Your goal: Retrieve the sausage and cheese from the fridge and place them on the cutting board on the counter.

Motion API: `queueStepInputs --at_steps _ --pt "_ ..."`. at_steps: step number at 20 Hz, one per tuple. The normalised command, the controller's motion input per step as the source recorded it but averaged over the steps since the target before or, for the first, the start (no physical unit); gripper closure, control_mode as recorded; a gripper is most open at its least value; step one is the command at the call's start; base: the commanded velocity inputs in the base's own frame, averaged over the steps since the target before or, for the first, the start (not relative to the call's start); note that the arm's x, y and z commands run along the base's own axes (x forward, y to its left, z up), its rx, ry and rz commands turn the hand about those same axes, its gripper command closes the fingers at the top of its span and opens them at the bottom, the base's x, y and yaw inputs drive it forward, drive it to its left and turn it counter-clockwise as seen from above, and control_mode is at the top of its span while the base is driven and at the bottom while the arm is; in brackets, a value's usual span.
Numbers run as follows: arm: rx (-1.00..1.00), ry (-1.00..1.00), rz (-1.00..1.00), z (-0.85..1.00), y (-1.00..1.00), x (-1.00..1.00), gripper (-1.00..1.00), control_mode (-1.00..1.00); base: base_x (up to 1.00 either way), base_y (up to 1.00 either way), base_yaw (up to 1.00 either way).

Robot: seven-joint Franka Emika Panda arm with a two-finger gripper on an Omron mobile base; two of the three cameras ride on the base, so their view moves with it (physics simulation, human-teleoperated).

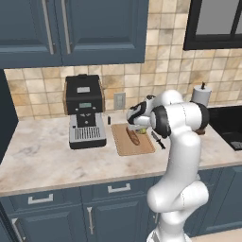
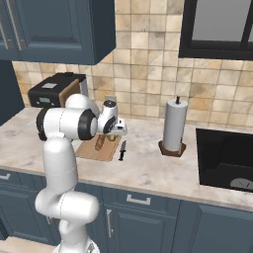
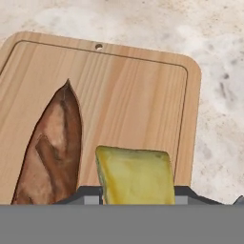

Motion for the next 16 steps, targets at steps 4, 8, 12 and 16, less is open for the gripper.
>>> queueStepInputs --at_steps 4,8,12,16 --pt "0.01 0.0 0.0 -0.42 0.07 0.01 1.0 -1.0 0.0 0.0 0.0" --pt "0.01 0.01 0.0 -0.51 0.1 0.0 1.0 -1.0 0.0 0.0 0.0" --pt "0.01 0.0 0.0 -0.42 0.32 0.0 -1.0 -1.0 0.0 0.0 0.0" --pt "0.04 0.0 0.0 -0.28 0.46 0.0 -1.0 -1.0 0.0 0.0 0.0"
